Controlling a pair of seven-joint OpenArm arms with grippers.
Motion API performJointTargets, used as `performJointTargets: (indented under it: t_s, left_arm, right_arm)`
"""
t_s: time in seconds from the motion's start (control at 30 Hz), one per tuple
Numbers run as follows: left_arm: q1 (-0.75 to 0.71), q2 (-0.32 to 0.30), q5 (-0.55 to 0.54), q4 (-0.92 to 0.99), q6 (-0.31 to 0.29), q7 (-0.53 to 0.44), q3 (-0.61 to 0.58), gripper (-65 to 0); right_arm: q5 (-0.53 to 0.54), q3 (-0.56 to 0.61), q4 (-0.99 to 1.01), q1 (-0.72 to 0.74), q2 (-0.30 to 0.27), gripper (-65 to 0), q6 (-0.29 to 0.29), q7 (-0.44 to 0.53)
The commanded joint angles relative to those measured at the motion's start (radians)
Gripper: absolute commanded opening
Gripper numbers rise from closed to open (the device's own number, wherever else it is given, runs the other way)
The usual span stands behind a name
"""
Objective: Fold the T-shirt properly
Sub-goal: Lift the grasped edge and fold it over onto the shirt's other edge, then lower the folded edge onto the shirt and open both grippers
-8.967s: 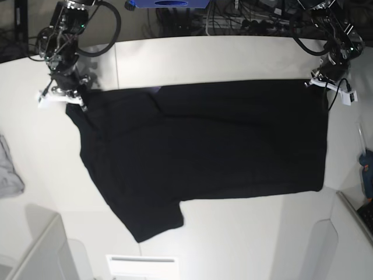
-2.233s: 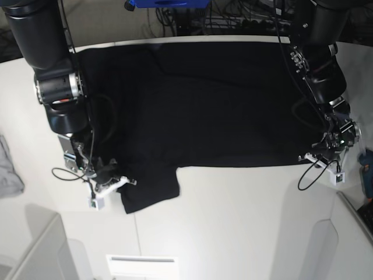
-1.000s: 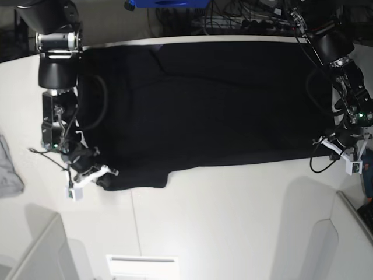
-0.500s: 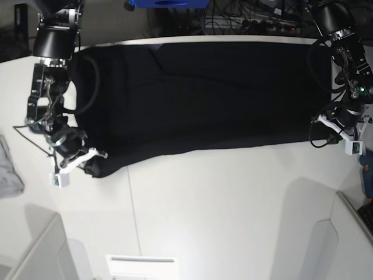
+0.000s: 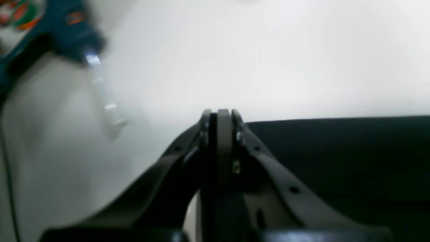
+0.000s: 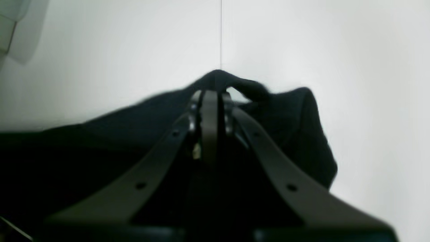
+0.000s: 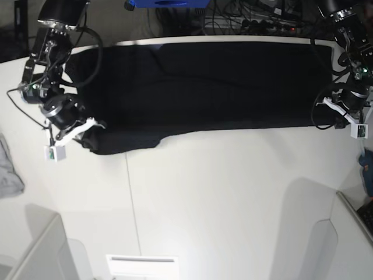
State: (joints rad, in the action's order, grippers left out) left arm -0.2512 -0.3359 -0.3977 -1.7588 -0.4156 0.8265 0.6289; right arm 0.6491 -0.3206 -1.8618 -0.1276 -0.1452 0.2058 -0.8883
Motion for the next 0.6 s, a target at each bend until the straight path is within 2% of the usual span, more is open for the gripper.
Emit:
performJointTargets:
  t_s: [0.0, 0.17, 0.33, 0.57]
  left_arm:
    - [-0.006, -0.018, -0.01, -0.022, 0.002, -0.022, 0.003, -65.0]
    - [-0.052, -0.018, -0.01, -0.033, -0.001, -0.022, 0.009, -65.0]
    - [-0.076, -0.019, -0.008, -0.056, -0.076, -0.022, 0.01, -65.0]
    - [-0.106, -0.016, -0.008, -0.059, -0.081, -0.022, 0.01, -65.0]
  right_arm:
    - [0.01, -0.004, -0.028, 0.001, -0.001, -65.0, 0.004, 0.025]
    - [0.01, -0.004, -0.071, -0.076, 0.015, -65.0, 0.004, 0.031]
    - [0.01, -0.004, -0.108, -0.132, 0.023, -65.0, 0.004, 0.034]
    - [0.01, -0.059, -0.123, -0.182, 0.068, -65.0, 0.005, 0.027]
